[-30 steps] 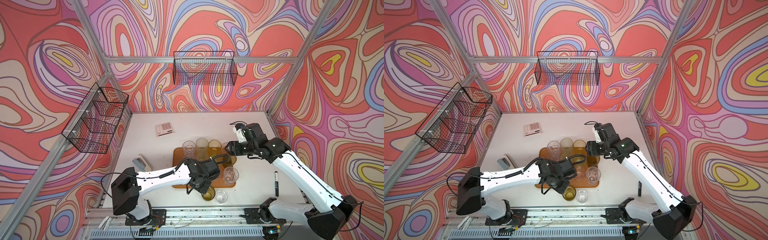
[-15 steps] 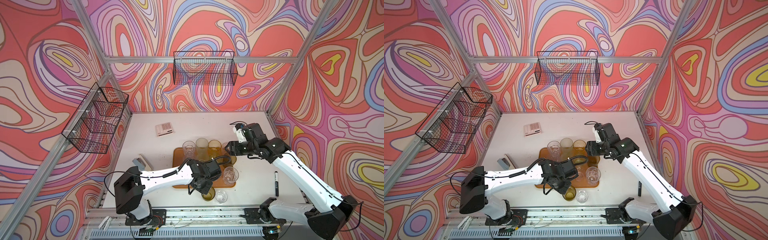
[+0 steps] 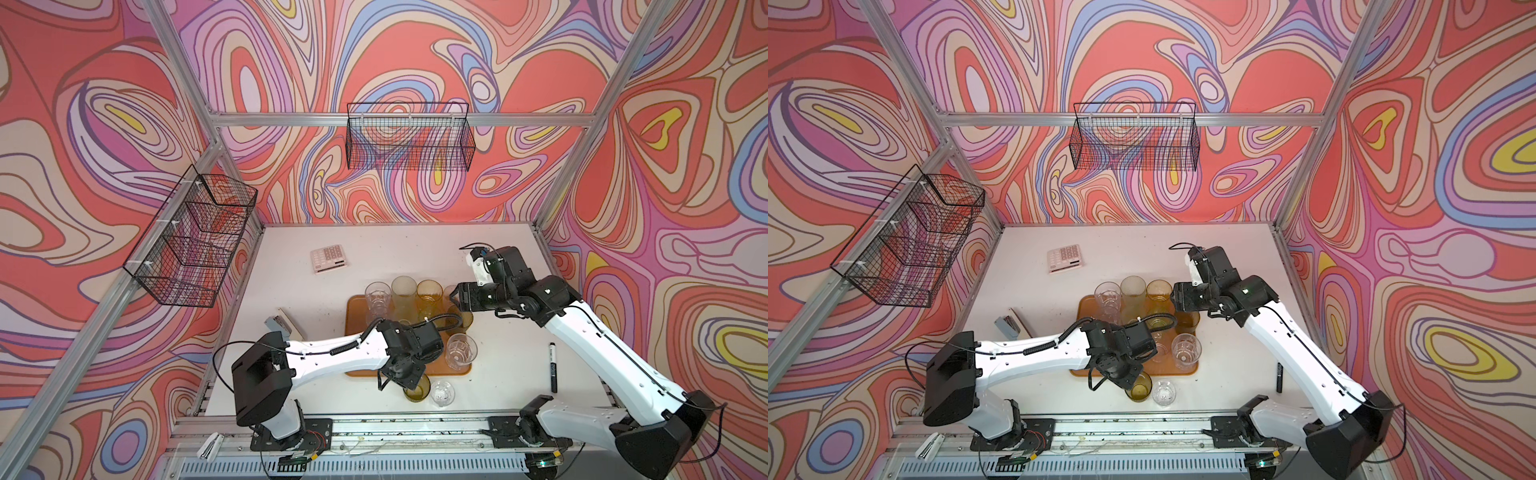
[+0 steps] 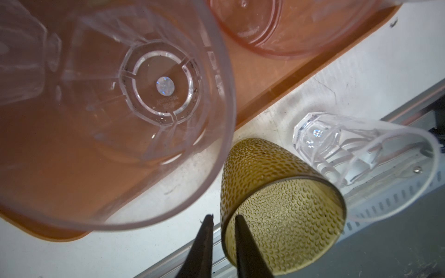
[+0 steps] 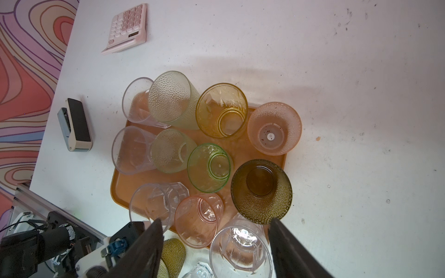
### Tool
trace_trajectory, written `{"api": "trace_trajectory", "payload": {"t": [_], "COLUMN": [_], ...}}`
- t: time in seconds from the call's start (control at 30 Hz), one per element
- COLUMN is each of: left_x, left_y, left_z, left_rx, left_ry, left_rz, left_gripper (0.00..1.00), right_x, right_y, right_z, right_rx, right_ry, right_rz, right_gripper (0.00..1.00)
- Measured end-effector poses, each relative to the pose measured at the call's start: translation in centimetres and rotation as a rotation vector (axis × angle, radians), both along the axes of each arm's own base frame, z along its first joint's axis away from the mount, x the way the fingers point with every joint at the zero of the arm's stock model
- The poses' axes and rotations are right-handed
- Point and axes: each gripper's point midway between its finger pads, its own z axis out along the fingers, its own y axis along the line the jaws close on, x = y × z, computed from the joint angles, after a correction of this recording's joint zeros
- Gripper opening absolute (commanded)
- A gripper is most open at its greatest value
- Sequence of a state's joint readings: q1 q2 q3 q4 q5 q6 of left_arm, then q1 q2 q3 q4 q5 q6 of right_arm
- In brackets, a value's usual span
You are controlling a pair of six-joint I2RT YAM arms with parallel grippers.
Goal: Place the glasses into the tray
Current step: 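Lower the left gripper onto the olive glass rim and close it, then lift the olive glass with the left gripper and carry it over the tray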
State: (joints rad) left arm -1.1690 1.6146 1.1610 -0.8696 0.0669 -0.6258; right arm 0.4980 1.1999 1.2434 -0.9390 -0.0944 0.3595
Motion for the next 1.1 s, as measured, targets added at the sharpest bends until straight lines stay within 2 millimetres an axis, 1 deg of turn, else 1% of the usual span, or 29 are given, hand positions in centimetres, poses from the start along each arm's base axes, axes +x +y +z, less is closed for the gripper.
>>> {"api": "trace_trajectory", "payload": {"t": [0.57, 0.73, 0.83, 0.97, 1.1], "left_x": [-0.2, -0.4, -0.5, -0.8, -1.0], "left_y": [0.2, 0.7, 1.1, 1.7, 2.3], "left_z": [-0.3, -0.3, -0.1, 0.3, 1.1], "left_rx": [0.010, 0.030, 0.049, 0.062, 0.058], "left_ry": [0.005, 0.013, 0.021, 0.027, 0.026], "left_rz": [-0.002, -0.001, 0.000, 0.006, 0.011], "left_gripper": [0.06, 0.03, 0.00, 0.00, 0.00], "right_x": [0.0, 0.0, 0.0, 0.0, 0.0], "right_y": [0.0, 0.0, 0.0, 0.0, 0.0], "right_z": [0.0, 0.0, 0.0, 0.0, 0.0], "right_rx": [-0.001, -0.001, -0.001, -0.001, 0.000], "right_ry": [-0.001, -0.002, -0.002, -0.002, -0.002], "right_rz": [0.001, 0.002, 0.002, 0.002, 0.002], "right_gripper": [0.71, 0.71, 0.71, 0.71, 0.71]}}
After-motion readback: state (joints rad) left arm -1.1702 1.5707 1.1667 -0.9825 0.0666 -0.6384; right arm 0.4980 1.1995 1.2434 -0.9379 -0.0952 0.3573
